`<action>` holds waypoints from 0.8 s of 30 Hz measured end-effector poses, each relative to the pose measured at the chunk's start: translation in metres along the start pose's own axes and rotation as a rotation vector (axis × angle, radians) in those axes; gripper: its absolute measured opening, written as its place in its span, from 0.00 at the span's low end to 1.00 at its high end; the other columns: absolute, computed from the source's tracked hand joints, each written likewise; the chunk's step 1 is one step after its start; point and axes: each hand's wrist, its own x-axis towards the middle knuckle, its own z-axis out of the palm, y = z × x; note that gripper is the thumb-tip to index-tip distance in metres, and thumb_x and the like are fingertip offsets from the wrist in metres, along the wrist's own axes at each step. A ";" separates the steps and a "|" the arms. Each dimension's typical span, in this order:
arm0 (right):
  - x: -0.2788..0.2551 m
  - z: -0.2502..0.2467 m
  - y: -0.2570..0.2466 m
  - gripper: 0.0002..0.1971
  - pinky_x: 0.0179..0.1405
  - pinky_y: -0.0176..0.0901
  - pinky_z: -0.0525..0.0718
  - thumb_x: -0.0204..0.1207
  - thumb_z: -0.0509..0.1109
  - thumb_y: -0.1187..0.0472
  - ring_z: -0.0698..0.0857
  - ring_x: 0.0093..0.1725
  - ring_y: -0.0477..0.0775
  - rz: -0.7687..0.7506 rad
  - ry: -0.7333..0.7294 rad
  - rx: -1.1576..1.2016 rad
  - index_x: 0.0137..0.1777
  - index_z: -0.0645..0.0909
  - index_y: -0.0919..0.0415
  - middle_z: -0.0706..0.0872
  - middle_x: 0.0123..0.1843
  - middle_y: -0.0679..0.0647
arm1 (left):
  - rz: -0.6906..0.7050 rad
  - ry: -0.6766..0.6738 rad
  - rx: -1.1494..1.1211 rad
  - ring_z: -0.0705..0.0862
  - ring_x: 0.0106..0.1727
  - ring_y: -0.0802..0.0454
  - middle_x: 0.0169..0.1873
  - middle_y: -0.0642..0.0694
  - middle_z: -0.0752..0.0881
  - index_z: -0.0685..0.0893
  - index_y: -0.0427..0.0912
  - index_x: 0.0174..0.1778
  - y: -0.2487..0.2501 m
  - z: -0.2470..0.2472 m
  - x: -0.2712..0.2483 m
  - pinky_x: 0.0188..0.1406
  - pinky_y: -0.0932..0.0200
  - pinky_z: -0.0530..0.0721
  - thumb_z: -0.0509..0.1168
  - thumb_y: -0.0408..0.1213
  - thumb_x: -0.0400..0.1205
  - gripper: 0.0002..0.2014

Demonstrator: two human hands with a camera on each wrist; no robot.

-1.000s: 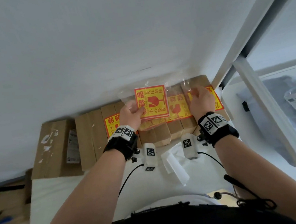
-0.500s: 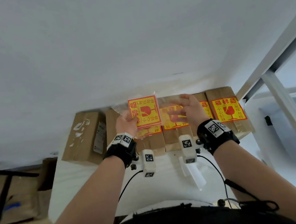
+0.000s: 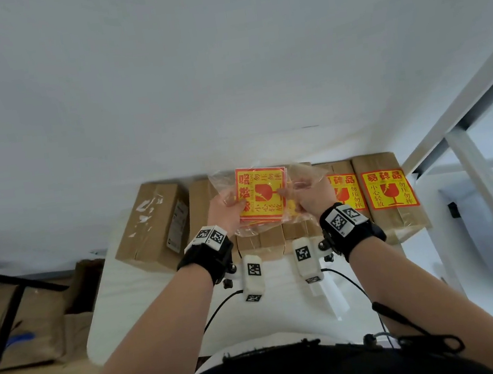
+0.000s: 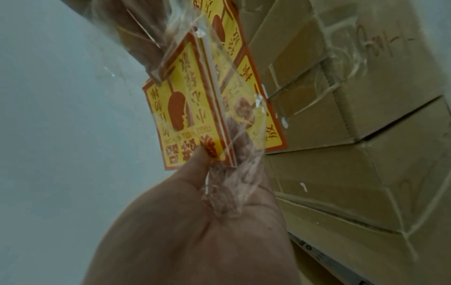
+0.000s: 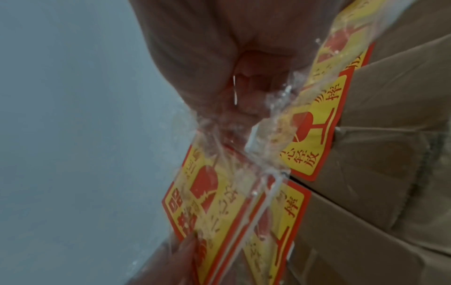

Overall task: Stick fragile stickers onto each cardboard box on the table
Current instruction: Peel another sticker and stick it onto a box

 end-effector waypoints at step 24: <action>0.010 -0.054 0.024 0.12 0.27 0.38 0.76 0.88 0.58 0.55 0.86 0.35 0.53 -0.096 0.362 -0.221 0.48 0.79 0.60 0.86 0.39 0.53 | 0.031 0.038 0.146 0.91 0.47 0.45 0.48 0.45 0.90 0.83 0.49 0.46 0.006 0.054 0.022 0.47 0.48 0.91 0.66 0.33 0.85 0.05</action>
